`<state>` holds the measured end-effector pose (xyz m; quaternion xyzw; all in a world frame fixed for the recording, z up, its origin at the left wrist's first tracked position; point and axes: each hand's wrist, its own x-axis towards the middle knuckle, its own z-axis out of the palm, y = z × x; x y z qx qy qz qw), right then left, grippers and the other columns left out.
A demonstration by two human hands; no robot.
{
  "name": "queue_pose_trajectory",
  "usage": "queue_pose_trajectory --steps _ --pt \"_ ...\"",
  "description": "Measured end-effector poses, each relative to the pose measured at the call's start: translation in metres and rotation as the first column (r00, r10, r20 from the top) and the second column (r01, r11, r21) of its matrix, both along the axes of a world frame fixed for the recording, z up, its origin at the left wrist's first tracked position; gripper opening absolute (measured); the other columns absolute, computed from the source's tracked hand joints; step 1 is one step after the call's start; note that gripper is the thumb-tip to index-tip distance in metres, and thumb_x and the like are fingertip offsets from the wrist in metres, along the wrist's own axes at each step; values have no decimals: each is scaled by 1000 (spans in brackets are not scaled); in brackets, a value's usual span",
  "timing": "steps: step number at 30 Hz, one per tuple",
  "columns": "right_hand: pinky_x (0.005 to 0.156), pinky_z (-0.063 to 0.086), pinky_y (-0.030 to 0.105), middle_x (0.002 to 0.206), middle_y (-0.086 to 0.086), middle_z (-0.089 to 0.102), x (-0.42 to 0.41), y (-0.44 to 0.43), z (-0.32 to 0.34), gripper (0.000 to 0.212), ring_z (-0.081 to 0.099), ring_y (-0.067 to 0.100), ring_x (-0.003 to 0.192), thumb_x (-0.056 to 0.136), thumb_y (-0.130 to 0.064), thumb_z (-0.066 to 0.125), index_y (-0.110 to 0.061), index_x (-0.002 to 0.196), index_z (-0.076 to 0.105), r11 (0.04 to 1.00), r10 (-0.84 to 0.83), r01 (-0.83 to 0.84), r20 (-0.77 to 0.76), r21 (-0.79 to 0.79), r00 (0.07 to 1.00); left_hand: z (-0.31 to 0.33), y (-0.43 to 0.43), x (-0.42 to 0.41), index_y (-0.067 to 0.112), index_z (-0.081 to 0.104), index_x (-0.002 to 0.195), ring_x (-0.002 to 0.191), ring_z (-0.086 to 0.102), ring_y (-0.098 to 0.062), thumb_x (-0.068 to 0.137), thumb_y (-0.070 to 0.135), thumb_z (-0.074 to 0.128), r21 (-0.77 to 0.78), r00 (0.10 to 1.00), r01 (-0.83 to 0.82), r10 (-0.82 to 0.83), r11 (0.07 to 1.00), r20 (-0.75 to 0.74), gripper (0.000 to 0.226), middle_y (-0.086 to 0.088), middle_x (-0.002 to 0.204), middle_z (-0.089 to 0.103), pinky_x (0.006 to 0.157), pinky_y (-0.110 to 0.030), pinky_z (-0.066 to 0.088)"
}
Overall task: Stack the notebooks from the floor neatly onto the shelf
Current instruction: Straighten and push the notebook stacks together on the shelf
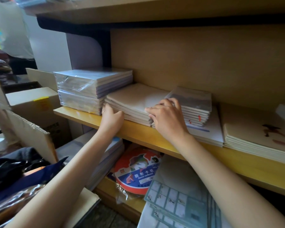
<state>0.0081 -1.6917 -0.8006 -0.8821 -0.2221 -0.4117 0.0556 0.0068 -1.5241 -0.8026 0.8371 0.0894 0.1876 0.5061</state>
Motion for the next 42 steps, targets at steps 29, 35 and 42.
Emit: queue_pose_trajectory --steps 29,35,42 --pt "96 38 34 128 2 55 -12 -1 -6 45 52 20 115 96 -36 41 -17 137 41 998 -55 52 -270 -18 961 -30 21 0 7 45 124 123 38 -29 83 12 52 228 932 -249 169 941 321 42 -14 127 48 102 -38 25" --pt "84 47 32 111 4 64 -21 -2 -4 27 61 20 98 93 -25 48 -15 118 52 991 -77 101 -235 91 969 -30 30 11 14 46 128 125 42 -26 77 14 52 184 971 -218 195 958 137 52 -10 128 54 106 -38 19" --pt "64 44 23 103 -1 68 -21 -5 -6 21 64 15 90 92 -31 54 -18 109 56 983 -73 111 -247 146 966 -24 24 20 17 44 132 129 39 -25 77 18 54 142 966 -259 254 955 56 56 -7 133 51 110 -39 19"
